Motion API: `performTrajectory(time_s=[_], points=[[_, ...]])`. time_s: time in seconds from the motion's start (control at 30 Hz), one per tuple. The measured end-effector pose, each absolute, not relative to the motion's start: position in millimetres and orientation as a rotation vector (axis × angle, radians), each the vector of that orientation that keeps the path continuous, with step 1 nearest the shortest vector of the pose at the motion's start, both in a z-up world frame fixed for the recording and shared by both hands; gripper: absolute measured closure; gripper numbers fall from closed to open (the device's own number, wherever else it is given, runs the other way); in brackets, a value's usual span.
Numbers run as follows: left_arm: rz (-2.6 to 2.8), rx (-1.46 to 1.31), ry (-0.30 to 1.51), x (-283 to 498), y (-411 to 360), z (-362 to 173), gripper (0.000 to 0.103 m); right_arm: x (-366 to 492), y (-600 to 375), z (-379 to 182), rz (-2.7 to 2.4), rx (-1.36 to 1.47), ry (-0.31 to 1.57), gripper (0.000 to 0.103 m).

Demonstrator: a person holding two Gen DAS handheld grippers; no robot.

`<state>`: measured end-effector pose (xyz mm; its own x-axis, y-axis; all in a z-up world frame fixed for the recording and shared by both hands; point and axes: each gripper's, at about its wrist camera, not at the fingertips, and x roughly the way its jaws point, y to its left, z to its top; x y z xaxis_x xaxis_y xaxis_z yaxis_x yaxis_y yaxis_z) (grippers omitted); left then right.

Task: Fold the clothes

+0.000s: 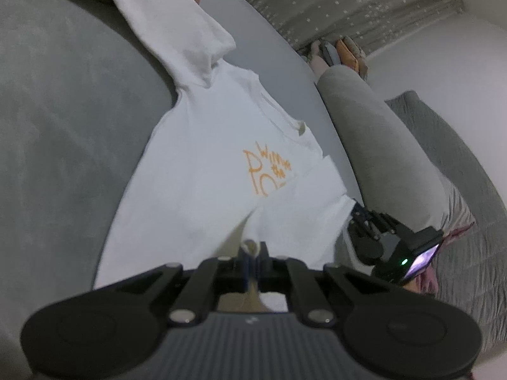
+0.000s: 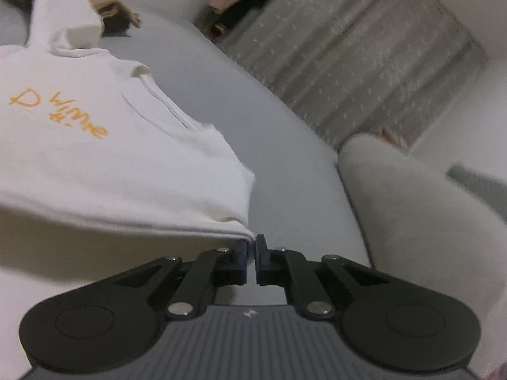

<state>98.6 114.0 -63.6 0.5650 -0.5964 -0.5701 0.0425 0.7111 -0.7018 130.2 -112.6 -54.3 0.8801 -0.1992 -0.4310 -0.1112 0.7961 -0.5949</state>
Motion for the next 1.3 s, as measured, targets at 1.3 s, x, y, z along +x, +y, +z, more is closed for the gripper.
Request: performTrajectory(time_s=[1.3], points=[[-0.769,-0.449,0.785,106,82,-88,0.061,267,-189,-53,-0.001,0.309,0.605,0.094]])
